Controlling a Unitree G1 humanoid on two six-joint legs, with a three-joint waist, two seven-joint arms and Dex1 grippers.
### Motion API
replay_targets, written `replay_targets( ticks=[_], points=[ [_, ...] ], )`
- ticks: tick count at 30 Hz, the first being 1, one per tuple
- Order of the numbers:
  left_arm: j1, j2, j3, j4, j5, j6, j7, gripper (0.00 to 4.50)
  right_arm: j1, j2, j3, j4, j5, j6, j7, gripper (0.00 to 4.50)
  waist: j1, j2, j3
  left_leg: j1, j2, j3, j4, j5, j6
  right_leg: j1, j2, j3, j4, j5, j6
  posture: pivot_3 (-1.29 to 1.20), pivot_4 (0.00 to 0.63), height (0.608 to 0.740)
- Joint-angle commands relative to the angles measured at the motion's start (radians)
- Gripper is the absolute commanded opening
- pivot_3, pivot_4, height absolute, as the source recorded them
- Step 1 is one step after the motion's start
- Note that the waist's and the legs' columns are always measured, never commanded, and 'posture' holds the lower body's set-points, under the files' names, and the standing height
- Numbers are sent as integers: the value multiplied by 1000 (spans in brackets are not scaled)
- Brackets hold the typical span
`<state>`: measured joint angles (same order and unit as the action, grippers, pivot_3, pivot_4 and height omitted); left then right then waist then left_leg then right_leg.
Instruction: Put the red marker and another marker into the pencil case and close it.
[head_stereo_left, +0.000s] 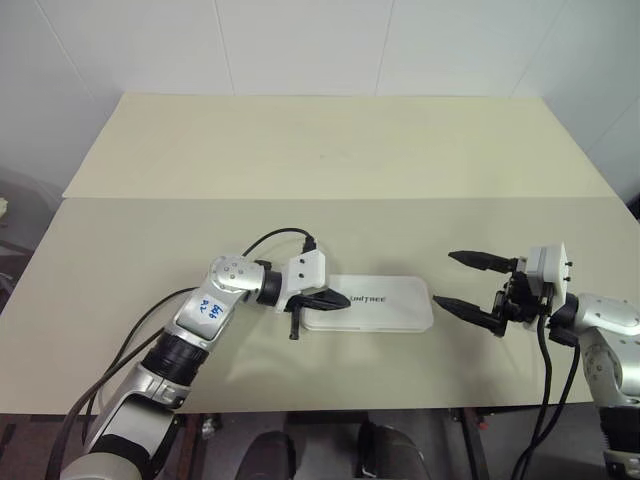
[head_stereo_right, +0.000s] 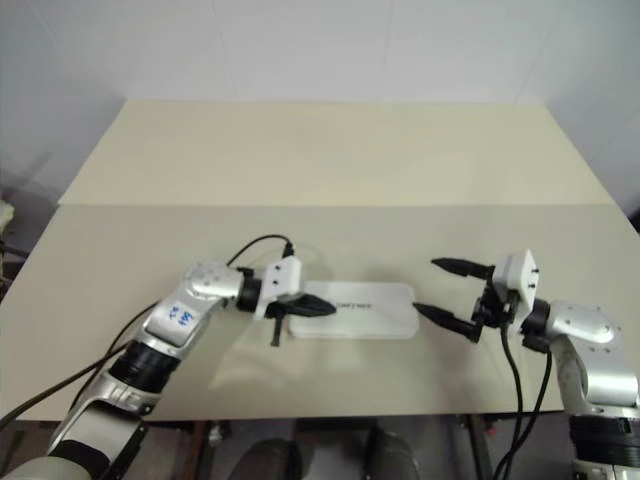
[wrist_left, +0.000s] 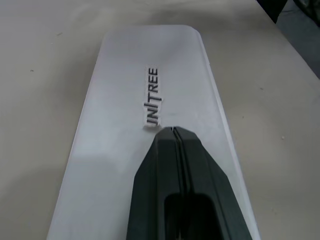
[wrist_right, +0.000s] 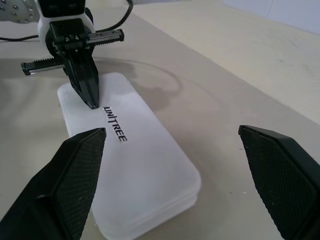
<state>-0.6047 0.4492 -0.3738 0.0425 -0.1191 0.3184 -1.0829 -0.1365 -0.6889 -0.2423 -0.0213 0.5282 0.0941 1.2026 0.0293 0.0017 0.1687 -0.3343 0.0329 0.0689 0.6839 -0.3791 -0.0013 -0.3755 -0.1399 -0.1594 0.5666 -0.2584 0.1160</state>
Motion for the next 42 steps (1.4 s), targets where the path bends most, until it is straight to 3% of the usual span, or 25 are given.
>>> replay_targets(
  ticks=[1, 9, 13, 18, 25, 31, 42],
  points=[
    [21, 23, -58, -13, 44, 92, -8, 25, 35, 17, -29, -70, 21, -19, -34, 4500, -1, 0, -1, 0, 0, 0, 0, 0, 0, 0, 0, 0, 0, 0, 0, 0, 150, 740],
    [56, -28, 102, -97, -105, 223, 60, 25, 60, 20, -28, -82, 24, -29, -51, 4500, -4, 0, -1, 0, 0, -1, 0, 0, 0, 0, 0, 1, 0, 0, 0, 0, 150, 740],
    [90, -14, 264, -73, -174, 151, 100, 25, 22, 16, -16, -41, 13, -40, -43, 4500, -5, -1, 0, 0, 1, -1, 0, 0, 0, -1, 0, 0, 0, 0, 0, 0, 150, 740],
    [157, 53, 374, -97, -226, 95, 65, 25, -13, 11, -14, 13, 3, -56, -29, 4500, -6, 0, 0, 0, 1, -1, 0, 0, 0, -1, 0, 0, 0, 0, 0, 0, 150, 740],
    [294, 135, 430, -187, -316, 49, -42, 2366, -62, 38, 6, 68, -20, -88, -40, 4500, -3, 0, 0, -1, 0, -1, 0, 0, 0, -1, 0, 0, 0, 0, 0, 0, 150, 740],
    [322, 118, 470, -186, -323, -34, -1, 4410, -55, 50, -1, 80, -23, -108, -43, 4500, -5, 0, 0, -1, 0, -1, -1, 0, 0, -1, 0, 0, 0, 0, 0, 0, 150, 740],
    [287, 58, 452, -174, -306, -180, 61, 4460, -44, -6, -54, 145, -20, -134, -10, 4500, -4, 0, 0, -1, 0, -1, -1, 0, 0, -1, 0, 0, 0, 0, 0, 0, 150, 740]
  ],
)
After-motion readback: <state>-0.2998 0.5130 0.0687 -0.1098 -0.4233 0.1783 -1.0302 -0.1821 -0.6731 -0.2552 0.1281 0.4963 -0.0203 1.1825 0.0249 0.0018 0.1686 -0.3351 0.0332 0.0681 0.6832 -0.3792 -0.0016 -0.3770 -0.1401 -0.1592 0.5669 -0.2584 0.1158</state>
